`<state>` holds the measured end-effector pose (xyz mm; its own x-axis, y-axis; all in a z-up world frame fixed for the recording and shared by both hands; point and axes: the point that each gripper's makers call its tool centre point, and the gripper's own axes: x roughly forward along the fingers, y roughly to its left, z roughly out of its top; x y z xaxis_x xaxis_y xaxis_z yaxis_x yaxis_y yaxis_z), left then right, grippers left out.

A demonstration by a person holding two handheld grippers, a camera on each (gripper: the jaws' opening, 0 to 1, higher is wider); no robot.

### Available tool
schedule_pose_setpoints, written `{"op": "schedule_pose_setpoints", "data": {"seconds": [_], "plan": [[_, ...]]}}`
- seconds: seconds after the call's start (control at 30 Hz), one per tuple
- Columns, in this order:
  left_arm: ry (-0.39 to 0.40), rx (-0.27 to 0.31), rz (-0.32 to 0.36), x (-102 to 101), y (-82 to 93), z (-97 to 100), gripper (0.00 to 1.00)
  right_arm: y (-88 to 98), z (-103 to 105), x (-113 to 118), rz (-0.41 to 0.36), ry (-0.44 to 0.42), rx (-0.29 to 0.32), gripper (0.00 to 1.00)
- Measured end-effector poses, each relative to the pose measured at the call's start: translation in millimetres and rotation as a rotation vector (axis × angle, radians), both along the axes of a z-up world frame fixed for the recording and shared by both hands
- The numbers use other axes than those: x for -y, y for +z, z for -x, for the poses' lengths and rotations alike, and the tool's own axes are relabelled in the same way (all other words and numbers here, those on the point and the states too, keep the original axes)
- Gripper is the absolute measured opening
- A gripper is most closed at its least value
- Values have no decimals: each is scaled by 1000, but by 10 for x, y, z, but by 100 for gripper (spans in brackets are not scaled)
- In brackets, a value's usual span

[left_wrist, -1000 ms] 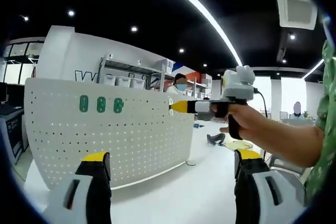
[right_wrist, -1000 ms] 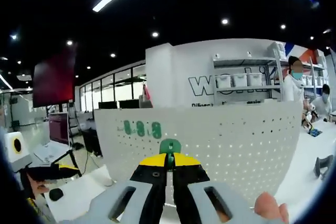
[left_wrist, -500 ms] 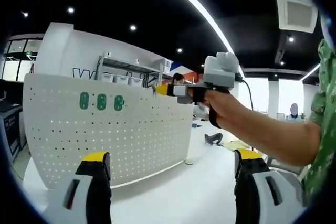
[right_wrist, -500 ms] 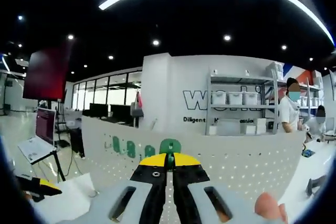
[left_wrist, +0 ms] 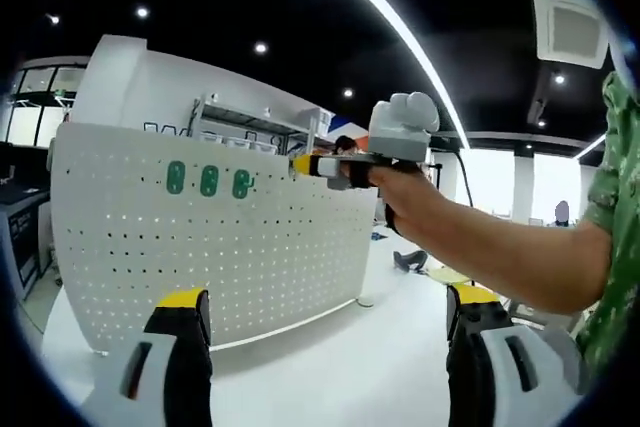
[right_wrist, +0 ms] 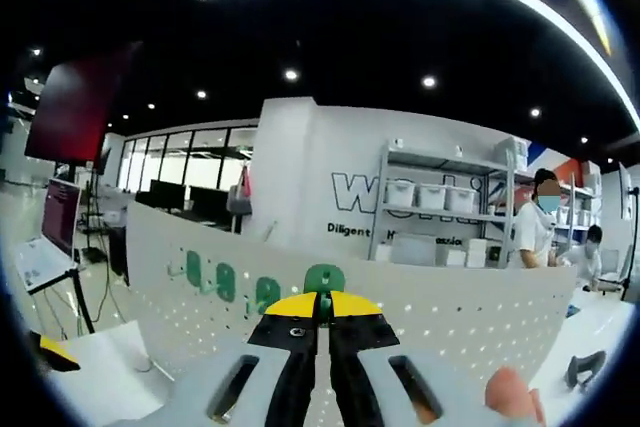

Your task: Insert the hook assembly into the mounting plate slot until the hook locks in place.

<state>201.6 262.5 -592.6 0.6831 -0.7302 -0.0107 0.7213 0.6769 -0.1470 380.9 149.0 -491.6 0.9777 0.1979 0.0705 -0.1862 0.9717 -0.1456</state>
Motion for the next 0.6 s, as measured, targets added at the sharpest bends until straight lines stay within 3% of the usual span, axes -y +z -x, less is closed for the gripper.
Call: {"op": "schedule_pose_setpoints", "data": {"seconds": [0.6], "plan": [[-4,-30,2,-75,-115,-49,100,-146,-283,-25,-11,-40,-20,1]]}}
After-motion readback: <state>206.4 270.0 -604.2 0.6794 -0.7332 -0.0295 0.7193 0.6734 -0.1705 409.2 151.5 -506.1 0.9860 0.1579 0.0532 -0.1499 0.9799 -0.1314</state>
